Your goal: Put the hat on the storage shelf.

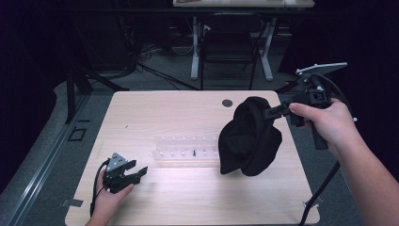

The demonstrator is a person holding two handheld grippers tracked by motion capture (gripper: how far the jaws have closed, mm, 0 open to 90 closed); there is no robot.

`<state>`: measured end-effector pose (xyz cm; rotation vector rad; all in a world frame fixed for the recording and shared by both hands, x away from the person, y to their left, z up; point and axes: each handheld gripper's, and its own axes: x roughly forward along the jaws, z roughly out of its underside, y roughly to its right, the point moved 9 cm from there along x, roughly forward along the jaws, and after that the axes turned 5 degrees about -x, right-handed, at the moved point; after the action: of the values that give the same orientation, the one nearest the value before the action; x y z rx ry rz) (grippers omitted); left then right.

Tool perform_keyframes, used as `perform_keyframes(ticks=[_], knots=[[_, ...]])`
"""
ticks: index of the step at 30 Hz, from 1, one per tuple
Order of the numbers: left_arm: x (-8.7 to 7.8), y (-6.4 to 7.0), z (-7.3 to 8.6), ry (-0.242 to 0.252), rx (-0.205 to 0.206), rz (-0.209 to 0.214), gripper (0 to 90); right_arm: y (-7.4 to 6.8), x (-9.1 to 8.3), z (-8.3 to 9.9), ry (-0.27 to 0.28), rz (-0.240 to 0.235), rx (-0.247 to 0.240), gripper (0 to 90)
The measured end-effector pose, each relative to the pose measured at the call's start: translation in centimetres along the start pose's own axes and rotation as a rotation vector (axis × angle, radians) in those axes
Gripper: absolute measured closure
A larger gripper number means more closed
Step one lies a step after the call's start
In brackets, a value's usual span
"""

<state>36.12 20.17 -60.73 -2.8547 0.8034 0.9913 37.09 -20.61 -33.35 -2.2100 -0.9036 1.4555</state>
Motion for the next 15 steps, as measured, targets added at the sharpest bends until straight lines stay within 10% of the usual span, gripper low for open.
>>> perform_keyframes(ticks=[15], knots=[[0.0,0.1,0.1,-0.015,0.006,0.005,42.8,-1.1,1.4,-1.9,0.006,-0.023,-0.014,88.3]])
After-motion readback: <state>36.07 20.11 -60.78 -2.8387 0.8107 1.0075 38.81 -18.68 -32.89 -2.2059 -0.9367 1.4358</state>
